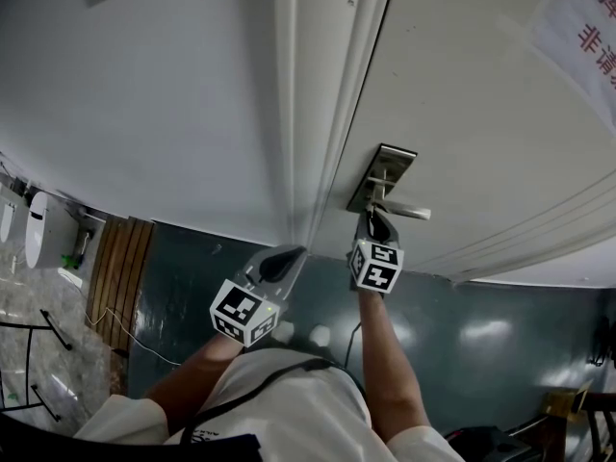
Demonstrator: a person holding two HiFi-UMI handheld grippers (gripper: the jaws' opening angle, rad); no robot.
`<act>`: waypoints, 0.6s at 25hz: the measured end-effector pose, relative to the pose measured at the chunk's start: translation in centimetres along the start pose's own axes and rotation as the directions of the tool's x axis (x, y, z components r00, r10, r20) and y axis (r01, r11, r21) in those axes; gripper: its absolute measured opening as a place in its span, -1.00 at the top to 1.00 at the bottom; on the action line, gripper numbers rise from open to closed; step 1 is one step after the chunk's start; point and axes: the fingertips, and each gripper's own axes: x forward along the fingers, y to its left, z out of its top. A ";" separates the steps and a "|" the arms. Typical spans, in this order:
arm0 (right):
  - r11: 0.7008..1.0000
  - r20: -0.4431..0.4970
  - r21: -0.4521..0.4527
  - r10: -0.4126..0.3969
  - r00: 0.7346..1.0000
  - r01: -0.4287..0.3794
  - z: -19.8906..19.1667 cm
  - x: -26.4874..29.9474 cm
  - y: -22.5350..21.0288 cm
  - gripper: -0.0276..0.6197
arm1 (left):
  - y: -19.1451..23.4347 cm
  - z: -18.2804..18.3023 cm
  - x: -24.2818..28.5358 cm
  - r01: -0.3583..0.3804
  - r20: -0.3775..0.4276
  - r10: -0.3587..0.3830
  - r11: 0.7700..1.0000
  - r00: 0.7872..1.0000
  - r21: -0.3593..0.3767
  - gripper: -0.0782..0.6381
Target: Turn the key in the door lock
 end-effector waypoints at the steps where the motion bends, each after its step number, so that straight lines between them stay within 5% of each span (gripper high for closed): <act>1: 1.000 -0.004 -0.011 -0.002 1.000 0.002 0.0 0.0 0.0 0.74 | 0.1 0.0 0.0 -0.001 0.001 0.001 1.000 1.000 0.000 0.76; 15: 0.974 -0.030 -0.221 -0.056 0.998 0.048 0.2 0.0 0.5 0.73 | 0.0 -0.1 -0.6 -0.003 0.002 0.003 1.000 1.000 -0.002 0.76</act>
